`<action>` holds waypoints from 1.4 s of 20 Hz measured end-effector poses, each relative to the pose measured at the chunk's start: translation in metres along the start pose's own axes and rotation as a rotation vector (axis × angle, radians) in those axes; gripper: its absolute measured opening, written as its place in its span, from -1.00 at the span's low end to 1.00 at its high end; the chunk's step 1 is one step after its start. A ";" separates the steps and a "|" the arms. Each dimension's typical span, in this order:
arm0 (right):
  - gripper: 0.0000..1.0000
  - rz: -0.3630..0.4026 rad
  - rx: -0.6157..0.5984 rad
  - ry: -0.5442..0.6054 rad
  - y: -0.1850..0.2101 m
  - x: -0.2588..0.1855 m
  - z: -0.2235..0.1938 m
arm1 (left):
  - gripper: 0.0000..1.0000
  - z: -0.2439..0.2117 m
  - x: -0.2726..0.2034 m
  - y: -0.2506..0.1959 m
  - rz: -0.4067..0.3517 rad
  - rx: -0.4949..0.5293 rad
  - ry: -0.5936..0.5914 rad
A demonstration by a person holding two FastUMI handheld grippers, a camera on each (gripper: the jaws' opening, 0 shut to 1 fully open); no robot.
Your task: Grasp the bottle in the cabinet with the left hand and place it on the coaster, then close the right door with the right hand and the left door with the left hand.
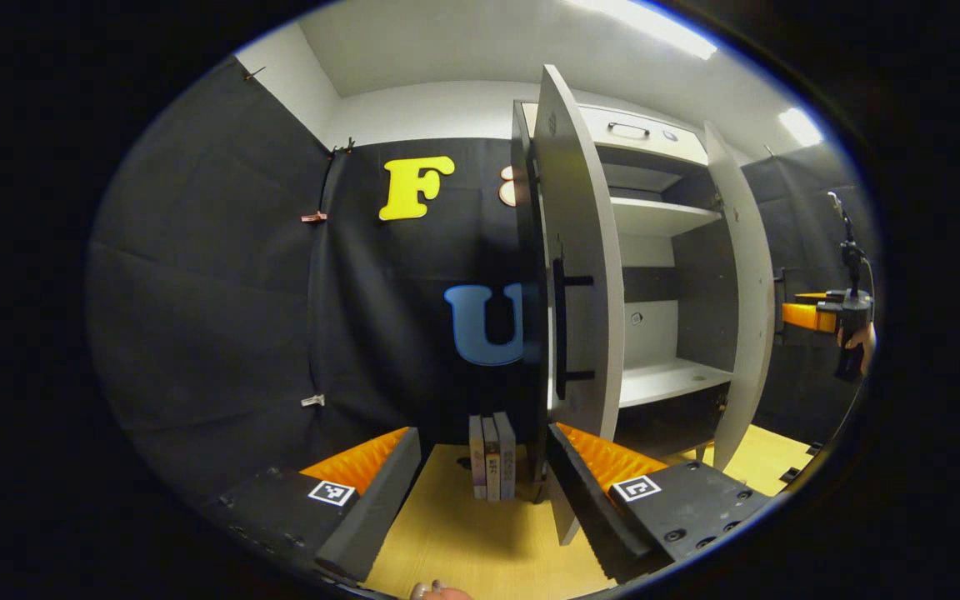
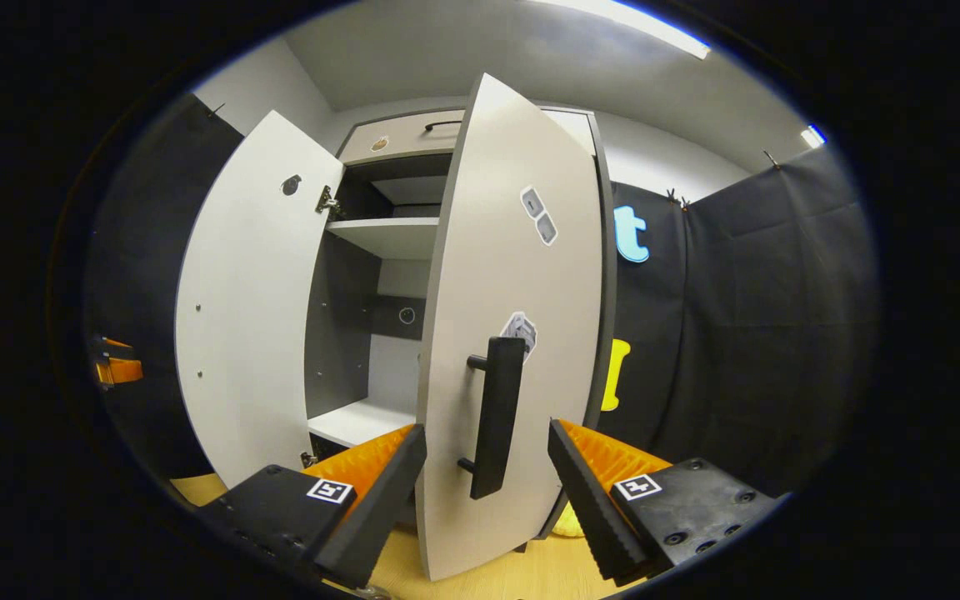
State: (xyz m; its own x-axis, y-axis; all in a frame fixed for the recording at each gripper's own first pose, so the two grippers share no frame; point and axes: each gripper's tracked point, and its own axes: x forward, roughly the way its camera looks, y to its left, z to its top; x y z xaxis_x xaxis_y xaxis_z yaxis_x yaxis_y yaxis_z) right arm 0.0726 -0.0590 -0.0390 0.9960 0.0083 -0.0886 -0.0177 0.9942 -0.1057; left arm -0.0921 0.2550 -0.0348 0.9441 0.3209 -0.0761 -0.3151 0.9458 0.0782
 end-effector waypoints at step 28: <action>0.95 -0.002 0.042 0.061 -0.041 0.003 -0.032 | 0.89 0.041 0.088 -0.122 -0.297 -0.080 -0.059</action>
State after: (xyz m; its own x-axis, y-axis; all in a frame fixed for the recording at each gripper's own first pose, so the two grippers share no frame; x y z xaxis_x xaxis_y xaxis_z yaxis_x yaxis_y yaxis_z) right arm 0.0737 -0.1034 -0.0667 0.9889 0.0015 -0.1487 -0.0112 0.9979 -0.0644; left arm 0.0338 0.1659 -0.0106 0.9993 0.0283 -0.0258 -0.0288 0.9994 -0.0175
